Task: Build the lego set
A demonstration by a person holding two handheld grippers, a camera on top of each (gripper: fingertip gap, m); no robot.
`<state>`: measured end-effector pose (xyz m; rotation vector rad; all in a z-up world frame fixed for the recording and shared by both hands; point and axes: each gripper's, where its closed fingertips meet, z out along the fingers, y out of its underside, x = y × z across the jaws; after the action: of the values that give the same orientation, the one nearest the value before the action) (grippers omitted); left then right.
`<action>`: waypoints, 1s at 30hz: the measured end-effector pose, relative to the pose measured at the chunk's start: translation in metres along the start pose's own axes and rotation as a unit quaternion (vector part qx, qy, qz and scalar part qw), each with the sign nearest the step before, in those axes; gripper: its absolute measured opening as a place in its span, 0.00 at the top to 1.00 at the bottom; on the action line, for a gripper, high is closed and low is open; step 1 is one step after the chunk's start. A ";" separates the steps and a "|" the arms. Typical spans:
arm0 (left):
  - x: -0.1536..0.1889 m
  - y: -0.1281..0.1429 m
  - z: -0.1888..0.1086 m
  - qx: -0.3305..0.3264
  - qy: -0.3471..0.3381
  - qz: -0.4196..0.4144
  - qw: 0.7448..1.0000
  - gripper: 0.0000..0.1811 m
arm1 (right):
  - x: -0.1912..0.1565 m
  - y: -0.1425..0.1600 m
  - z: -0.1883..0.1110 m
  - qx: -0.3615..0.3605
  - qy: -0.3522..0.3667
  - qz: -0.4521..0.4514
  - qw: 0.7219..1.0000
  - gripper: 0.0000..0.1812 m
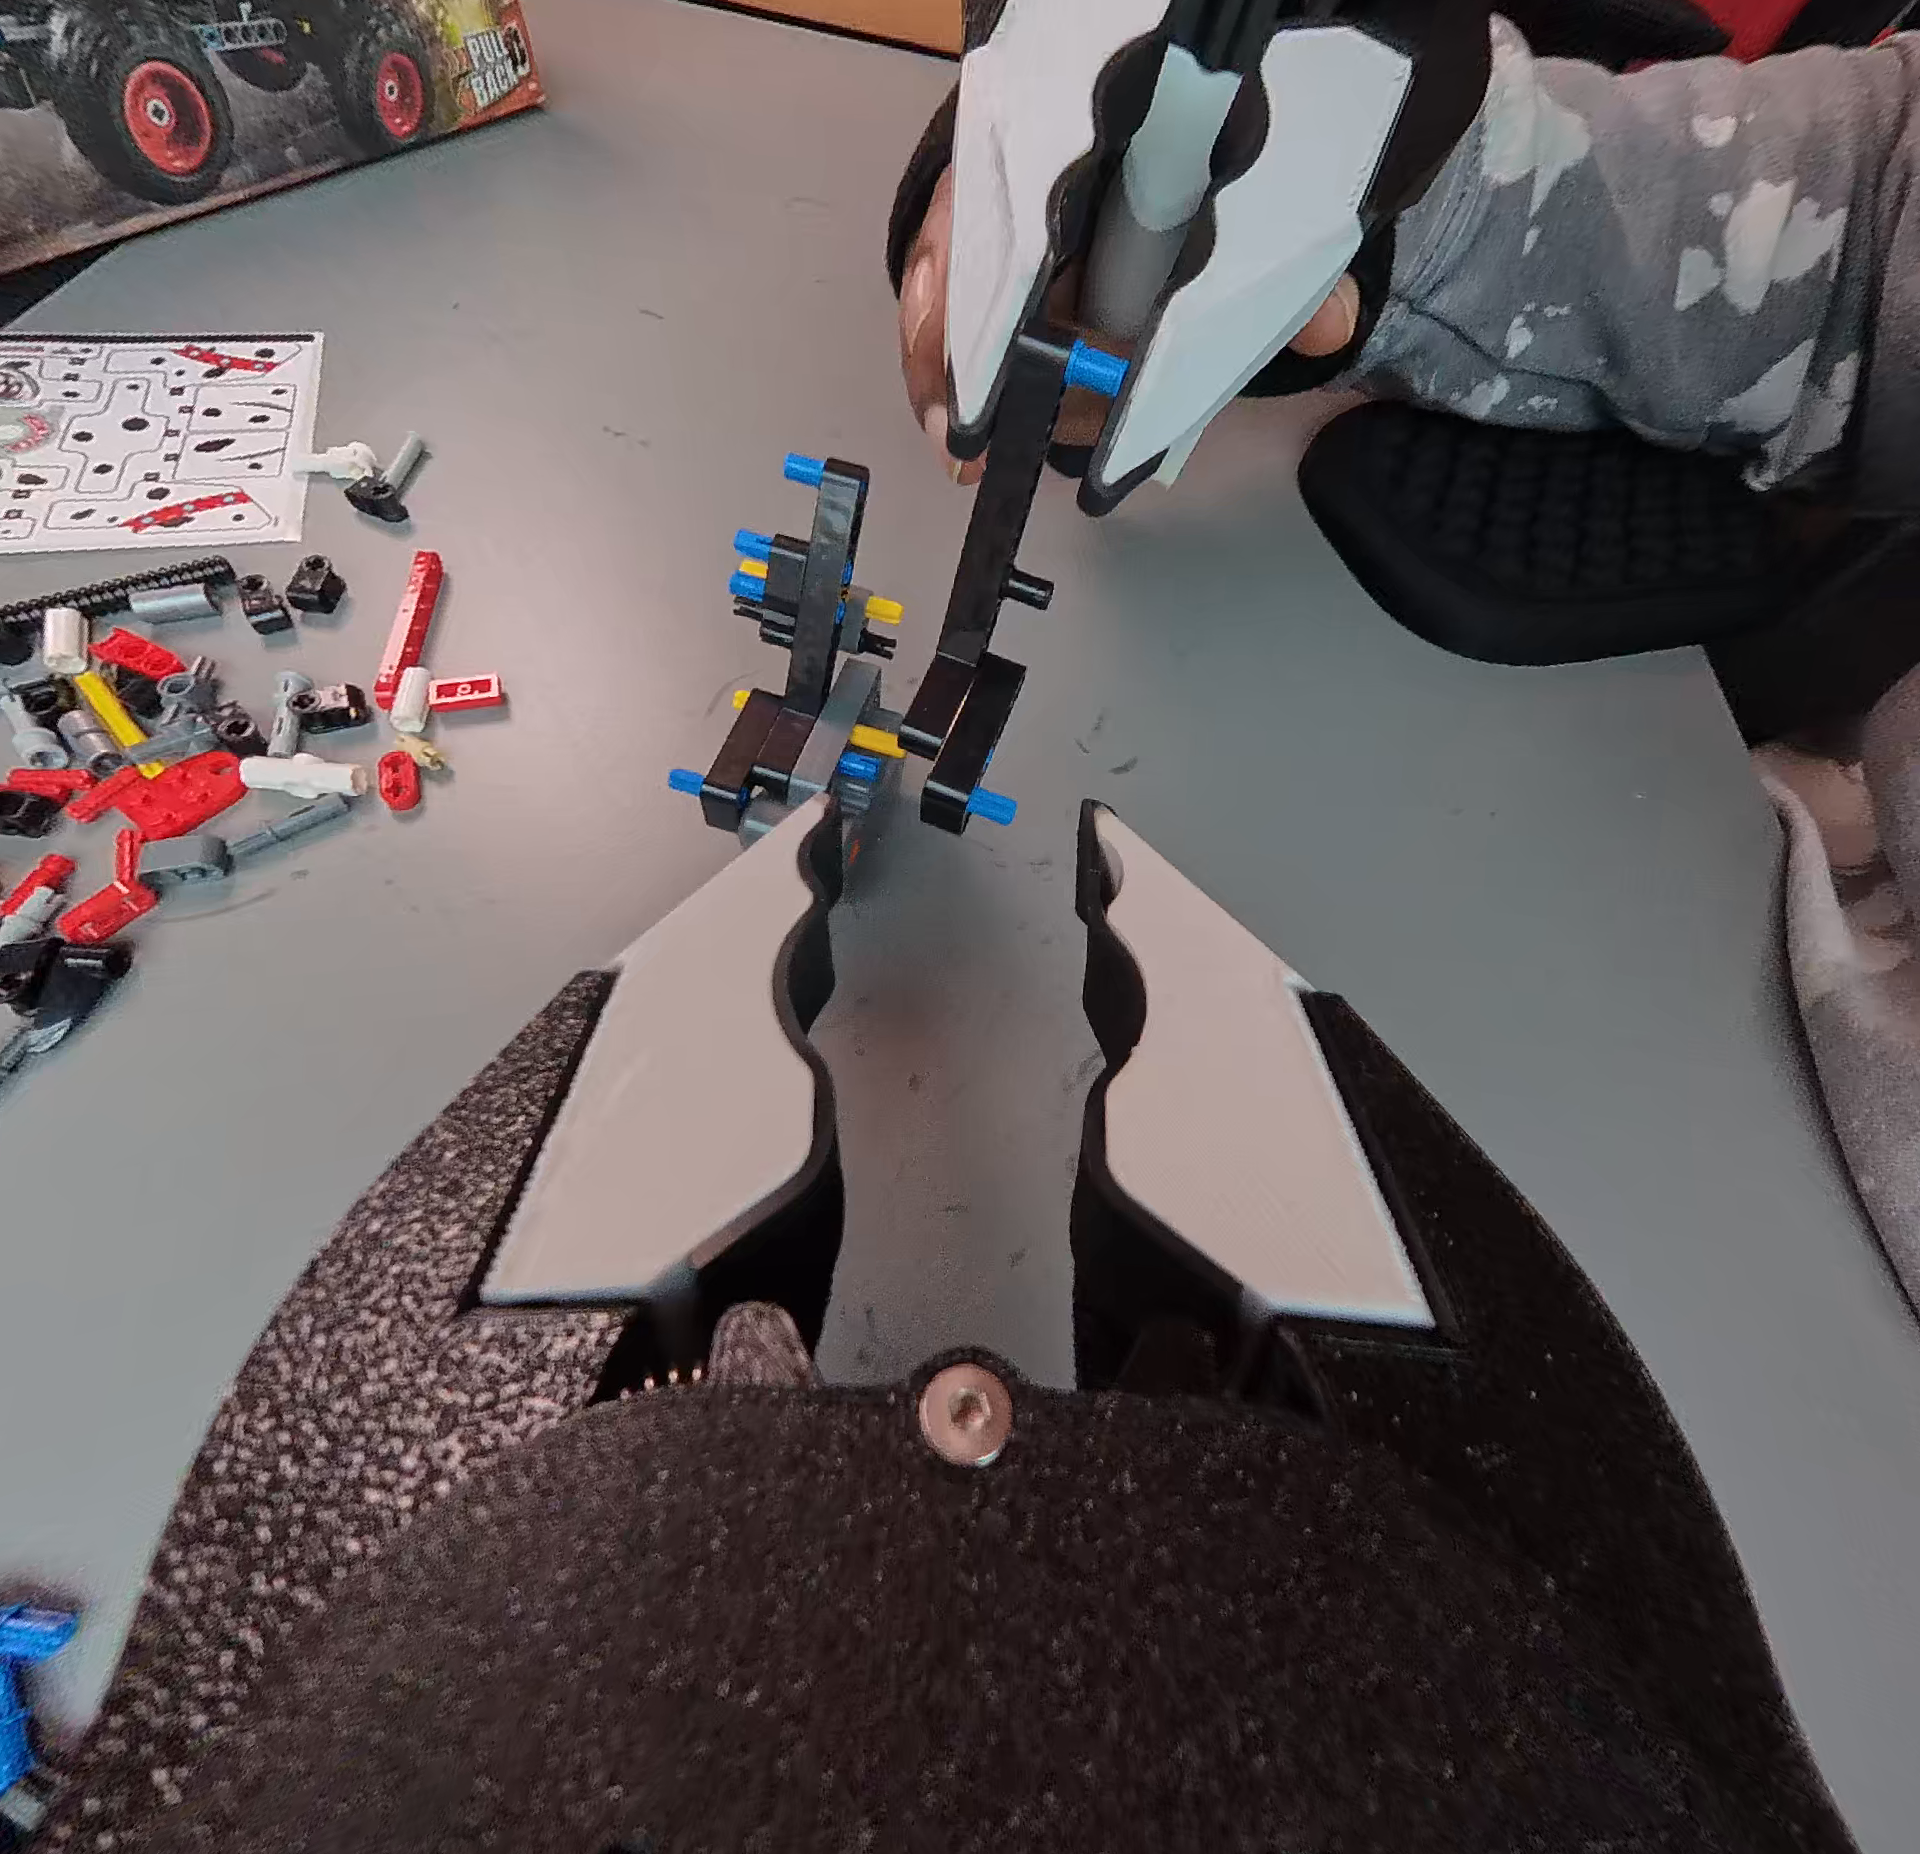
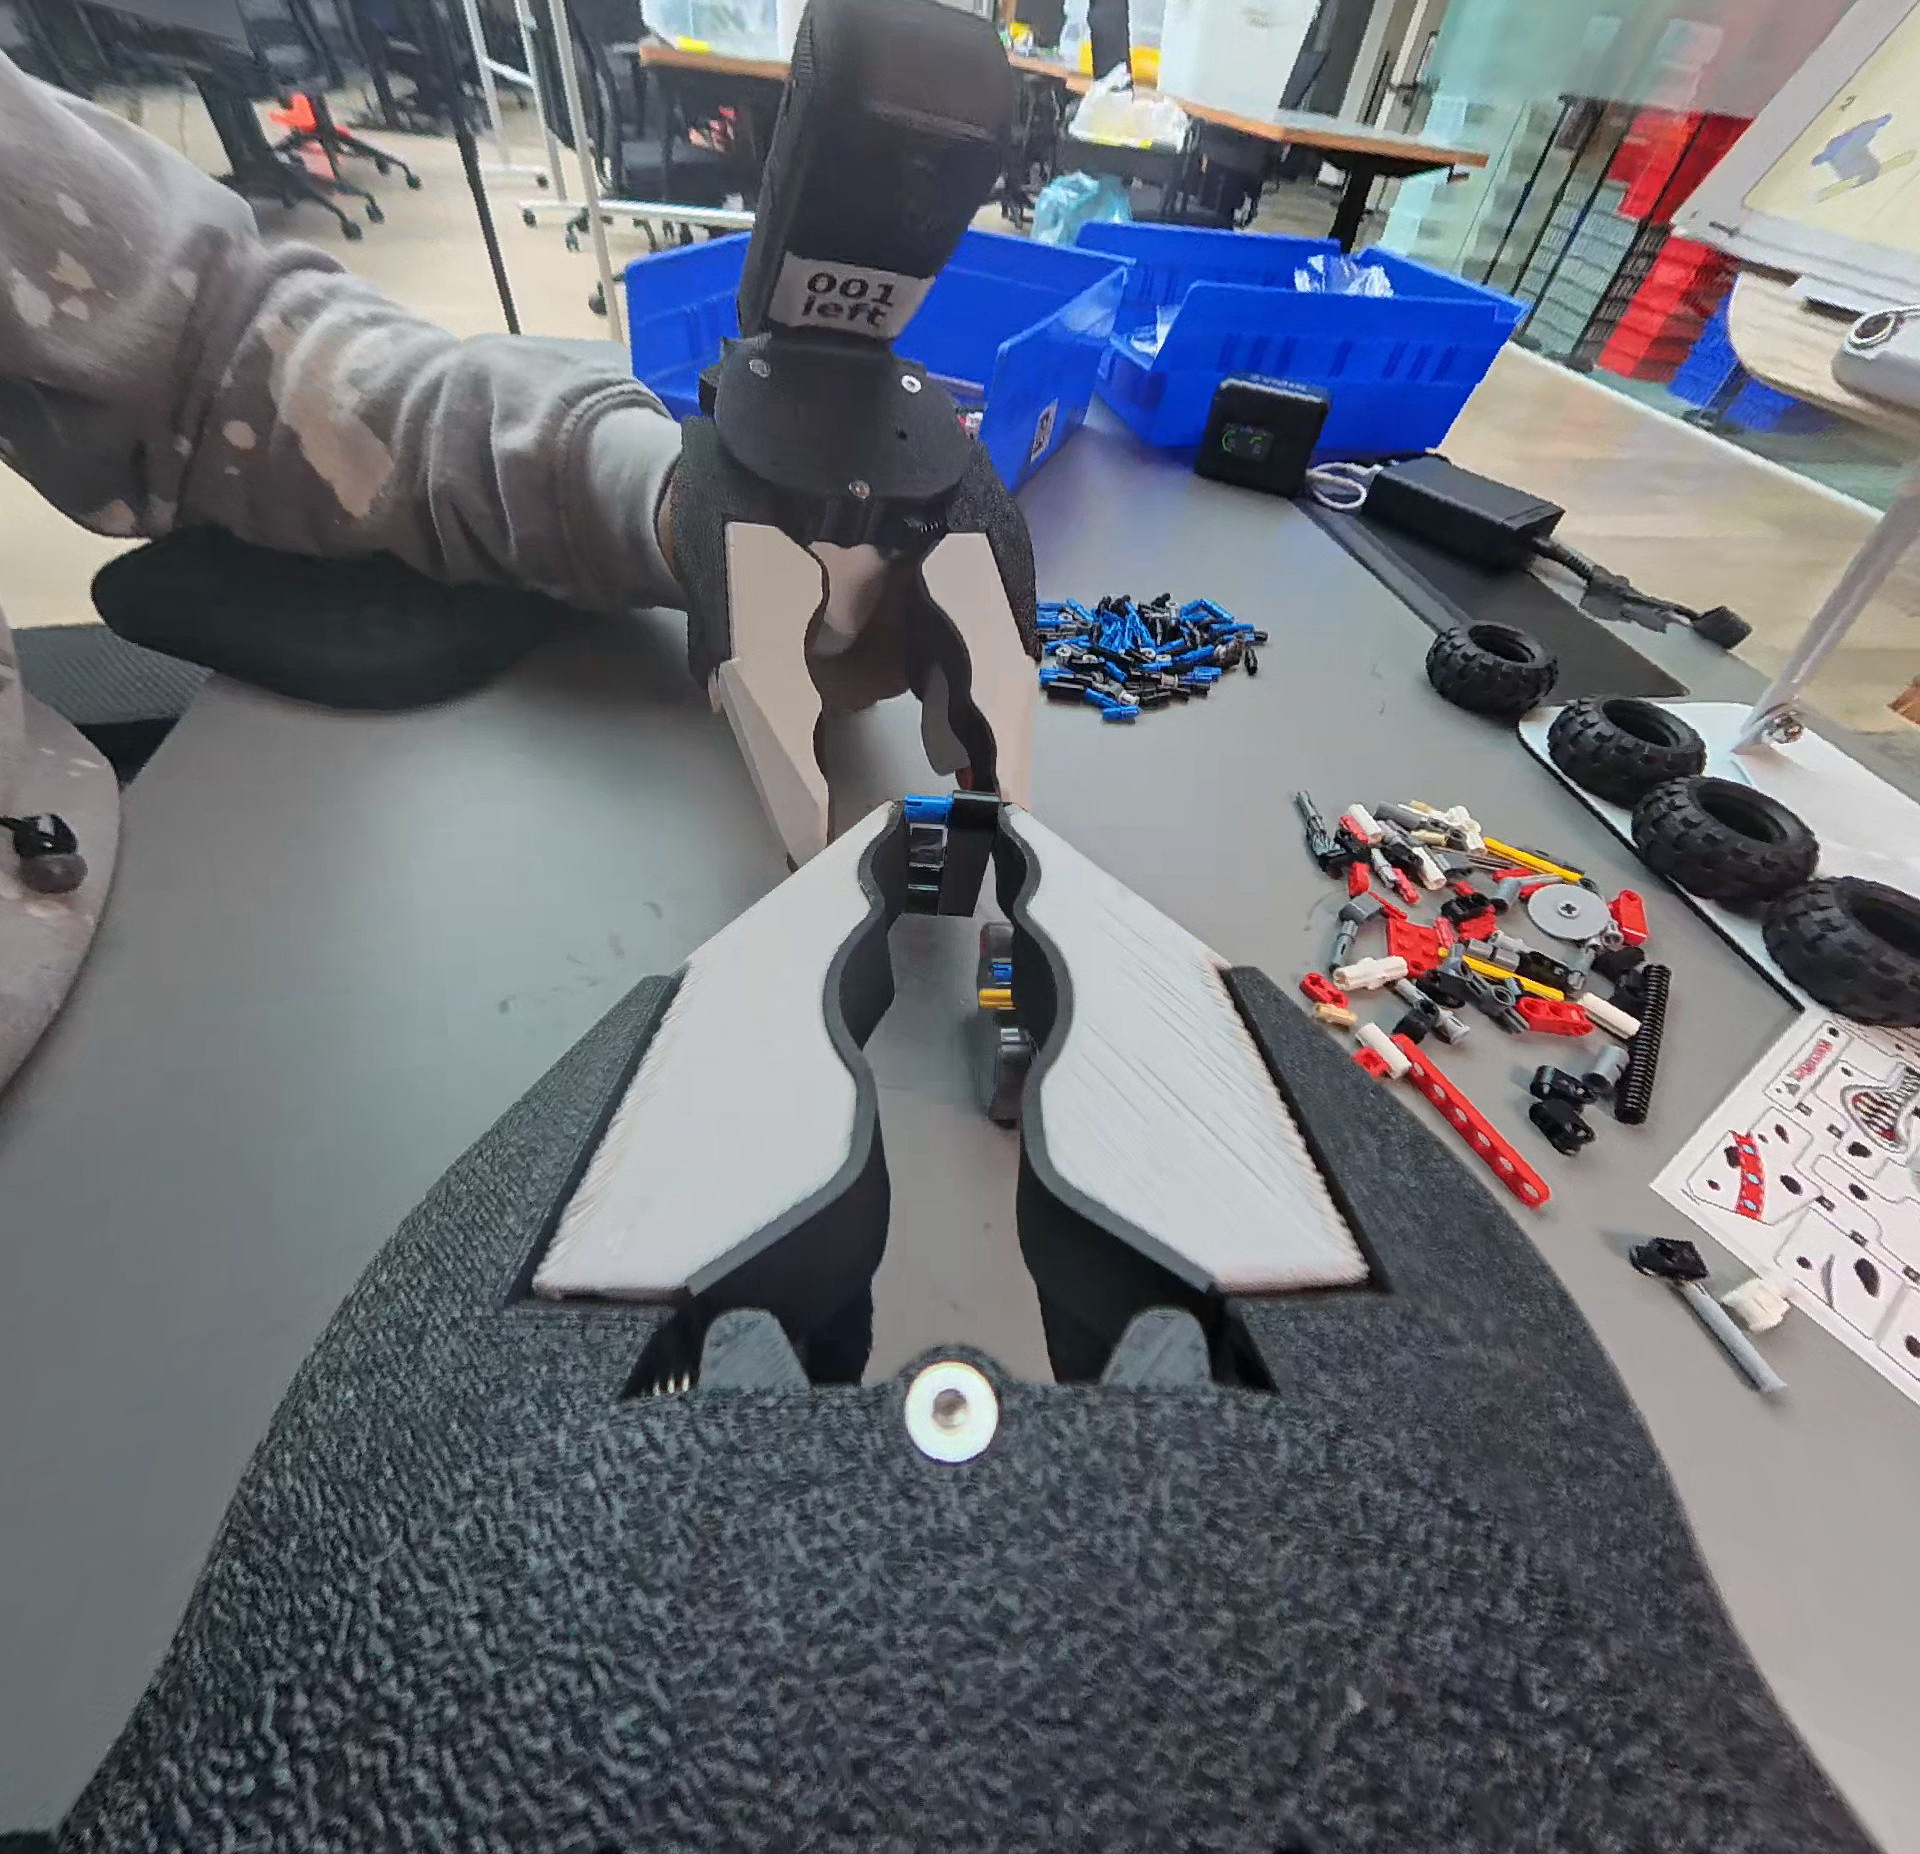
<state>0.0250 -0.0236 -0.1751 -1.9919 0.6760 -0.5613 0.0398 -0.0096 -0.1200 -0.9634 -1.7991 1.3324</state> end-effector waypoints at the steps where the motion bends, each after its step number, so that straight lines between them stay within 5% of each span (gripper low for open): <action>1: 0.003 -0.003 0.000 0.008 0.007 -0.002 1.000 0.78 | -0.001 -0.001 0.000 0.010 -0.001 0.001 1.000 0.91; 5: 0.010 -0.011 0.000 0.022 0.023 -0.010 0.999 0.90 | -0.005 -0.002 -0.001 0.027 -0.012 0.000 1.000 0.91; 22: -0.002 0.008 0.006 -0.028 -0.039 0.043 0.998 0.91 | -0.005 0.036 -0.002 -0.116 0.014 -0.046 0.992 0.91; 30: -0.016 0.012 0.003 -0.034 -0.052 0.022 0.998 0.70 | 0.002 0.038 -0.005 -0.130 0.033 -0.048 0.990 0.91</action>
<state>0.0124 -0.0157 -0.1887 -2.0490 0.6820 -0.4100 0.0488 0.0017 -0.1553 -1.0311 -1.9747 1.0112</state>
